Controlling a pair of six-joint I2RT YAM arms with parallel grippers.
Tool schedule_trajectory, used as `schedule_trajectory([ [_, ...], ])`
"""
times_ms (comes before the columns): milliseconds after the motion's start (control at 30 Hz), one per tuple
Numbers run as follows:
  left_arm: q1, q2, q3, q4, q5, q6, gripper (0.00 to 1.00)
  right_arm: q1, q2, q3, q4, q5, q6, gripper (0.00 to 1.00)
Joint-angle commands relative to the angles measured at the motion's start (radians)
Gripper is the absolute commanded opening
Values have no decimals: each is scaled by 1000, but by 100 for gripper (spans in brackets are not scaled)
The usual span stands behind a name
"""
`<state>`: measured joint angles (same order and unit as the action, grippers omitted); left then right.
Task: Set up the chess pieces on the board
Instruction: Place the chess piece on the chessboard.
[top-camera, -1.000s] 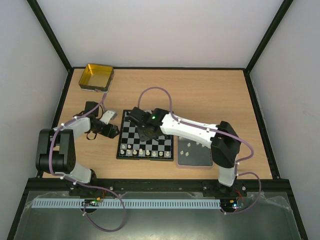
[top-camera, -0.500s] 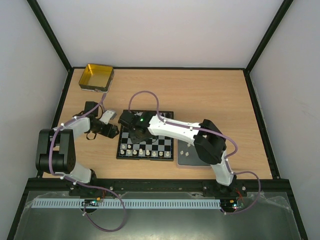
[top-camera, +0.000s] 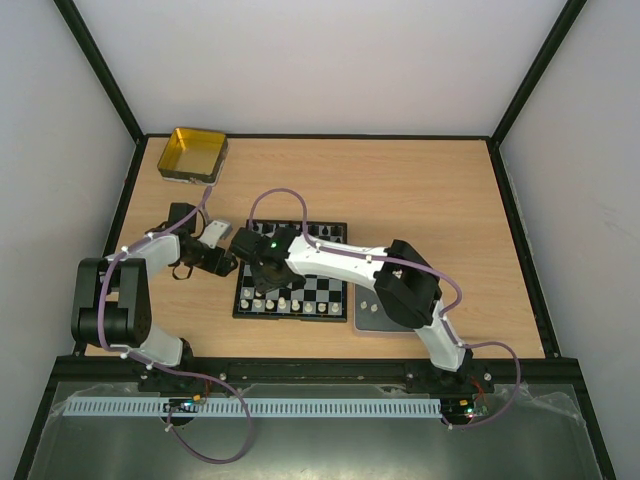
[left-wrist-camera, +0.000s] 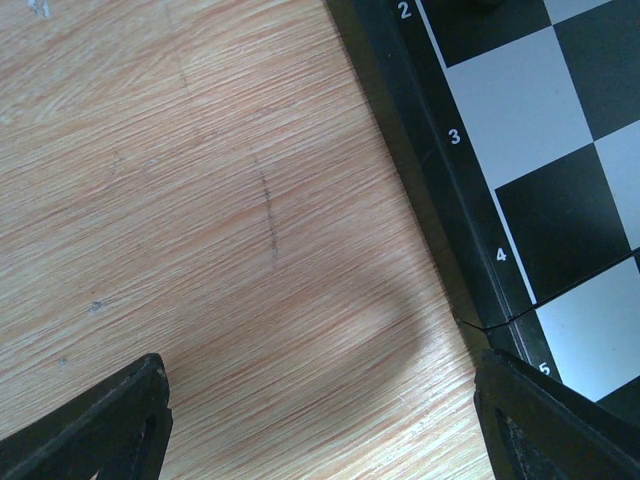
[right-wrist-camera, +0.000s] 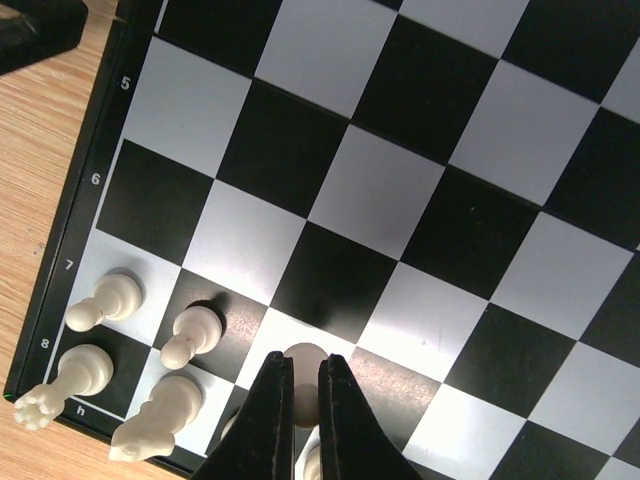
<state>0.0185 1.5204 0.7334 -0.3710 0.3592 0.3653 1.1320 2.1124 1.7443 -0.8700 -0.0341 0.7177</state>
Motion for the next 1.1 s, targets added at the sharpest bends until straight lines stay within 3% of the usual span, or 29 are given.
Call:
schedule_trajectory([
  [0, 8, 3, 7, -1, 6, -4, 83, 14, 24, 30, -15, 0, -4, 2],
  [1067, 15, -5, 5, -3, 14, 0, 83, 22, 54, -14, 5, -32, -3, 2],
])
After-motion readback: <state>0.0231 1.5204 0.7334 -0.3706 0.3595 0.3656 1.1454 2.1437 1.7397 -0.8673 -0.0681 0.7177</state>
